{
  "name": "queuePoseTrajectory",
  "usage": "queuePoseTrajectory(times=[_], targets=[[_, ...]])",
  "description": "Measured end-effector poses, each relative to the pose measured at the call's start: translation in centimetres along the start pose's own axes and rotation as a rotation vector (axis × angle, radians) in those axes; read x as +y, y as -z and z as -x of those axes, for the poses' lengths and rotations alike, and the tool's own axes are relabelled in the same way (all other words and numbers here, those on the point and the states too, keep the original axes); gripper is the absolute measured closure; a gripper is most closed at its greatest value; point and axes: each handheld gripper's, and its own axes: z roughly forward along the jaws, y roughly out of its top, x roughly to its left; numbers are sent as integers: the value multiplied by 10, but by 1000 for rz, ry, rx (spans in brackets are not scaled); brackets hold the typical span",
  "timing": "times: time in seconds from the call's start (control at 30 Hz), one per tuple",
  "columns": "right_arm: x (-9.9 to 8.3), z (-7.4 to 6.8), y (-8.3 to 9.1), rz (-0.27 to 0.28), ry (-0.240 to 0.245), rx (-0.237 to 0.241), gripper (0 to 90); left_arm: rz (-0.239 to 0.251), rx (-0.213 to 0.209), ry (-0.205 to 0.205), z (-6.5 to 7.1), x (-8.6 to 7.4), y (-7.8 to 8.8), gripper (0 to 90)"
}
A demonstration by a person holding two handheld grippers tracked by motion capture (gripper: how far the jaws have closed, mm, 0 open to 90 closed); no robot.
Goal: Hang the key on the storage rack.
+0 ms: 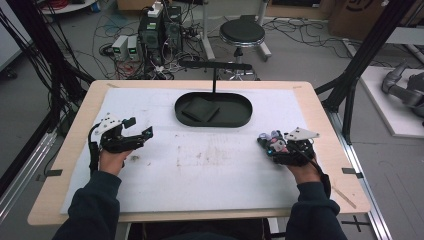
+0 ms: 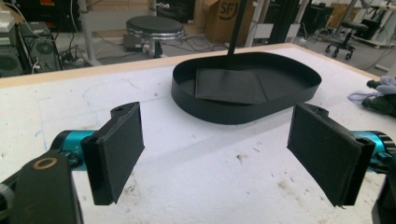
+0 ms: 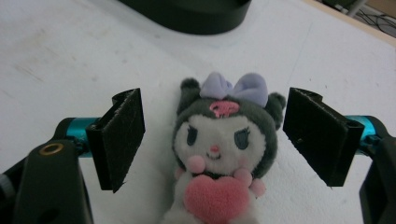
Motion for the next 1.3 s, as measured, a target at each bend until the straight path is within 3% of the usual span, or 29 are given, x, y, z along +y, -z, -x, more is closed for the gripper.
queuePoseTrajectory(times=[0.07, 0.2, 0.33, 0.4, 0.53, 0.63, 0.83, 1.07, 1.3], targets=[[-2, -1, -5, -36, 24, -29, 211, 0, -1, 8, -2, -1, 0, 186], [-9, 1, -14, -101, 19, -43, 211, 4, 4, 24, -3, -1, 1, 186], [-12, 0, -22, -170, 61, -86, 216, 3, 6, 38, -5, -2, 1, 188], [-15, 1, -26, -223, 83, -87, 279, -1, 6, 46, -6, -3, 1, 193], [-16, 3, -25, -229, 55, -73, 347, 3, 12, 56, -8, -3, 3, 200], [-15, 5, -24, -202, 43, -67, 361, -5, 17, 73, -10, -4, 2, 210], [-9, 5, -17, -124, 10, -44, 366, -11, 17, 69, -10, -4, 2, 219], [6, -4, -12, -20, 25, 2, 367, 9, 26, 23, -6, -1, 8, 219], [31, -11, -13, 71, 41, 28, 367, 10, 14, 13, -4, -1, 8, 231]])
